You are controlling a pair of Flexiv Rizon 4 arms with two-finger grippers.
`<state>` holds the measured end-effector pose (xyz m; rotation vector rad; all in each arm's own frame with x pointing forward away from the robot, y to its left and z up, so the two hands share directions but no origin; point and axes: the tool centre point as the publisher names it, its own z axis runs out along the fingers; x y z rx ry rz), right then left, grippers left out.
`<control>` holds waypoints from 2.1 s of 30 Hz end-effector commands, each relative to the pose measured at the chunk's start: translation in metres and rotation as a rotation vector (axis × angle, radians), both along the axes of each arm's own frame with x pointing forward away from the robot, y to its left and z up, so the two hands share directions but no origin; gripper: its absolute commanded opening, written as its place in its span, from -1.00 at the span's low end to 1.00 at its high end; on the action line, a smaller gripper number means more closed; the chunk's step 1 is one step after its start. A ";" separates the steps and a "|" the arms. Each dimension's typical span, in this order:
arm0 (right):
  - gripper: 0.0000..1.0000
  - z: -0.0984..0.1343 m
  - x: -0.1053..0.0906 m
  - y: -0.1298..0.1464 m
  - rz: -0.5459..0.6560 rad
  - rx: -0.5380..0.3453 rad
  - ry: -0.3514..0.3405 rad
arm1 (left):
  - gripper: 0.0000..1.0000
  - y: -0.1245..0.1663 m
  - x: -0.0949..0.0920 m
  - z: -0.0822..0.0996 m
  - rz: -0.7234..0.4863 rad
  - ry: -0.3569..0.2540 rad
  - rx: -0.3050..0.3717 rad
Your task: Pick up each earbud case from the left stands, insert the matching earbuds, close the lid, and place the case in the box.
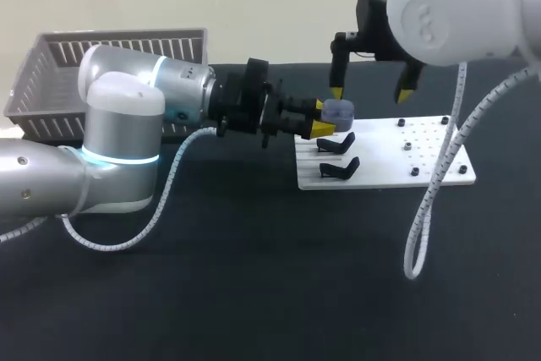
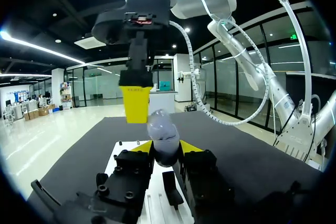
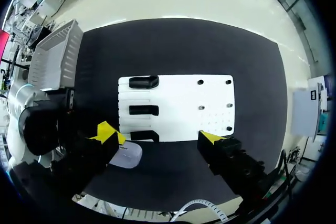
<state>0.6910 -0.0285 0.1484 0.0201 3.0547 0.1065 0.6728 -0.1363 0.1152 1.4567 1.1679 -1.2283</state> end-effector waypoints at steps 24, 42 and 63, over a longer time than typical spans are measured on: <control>1.00 0.104 -0.072 0.010 0.345 0.108 -0.432 | -1.00 0.005 -0.002 0.001 0.022 0.001 -0.006; 1.00 0.108 -0.073 0.011 0.340 0.153 -0.446 | -1.00 0.131 0.009 0.099 0.434 -0.240 0.029; 1.00 0.108 -0.073 0.011 0.340 0.153 -0.446 | -1.00 0.318 0.180 0.053 0.738 -0.236 0.396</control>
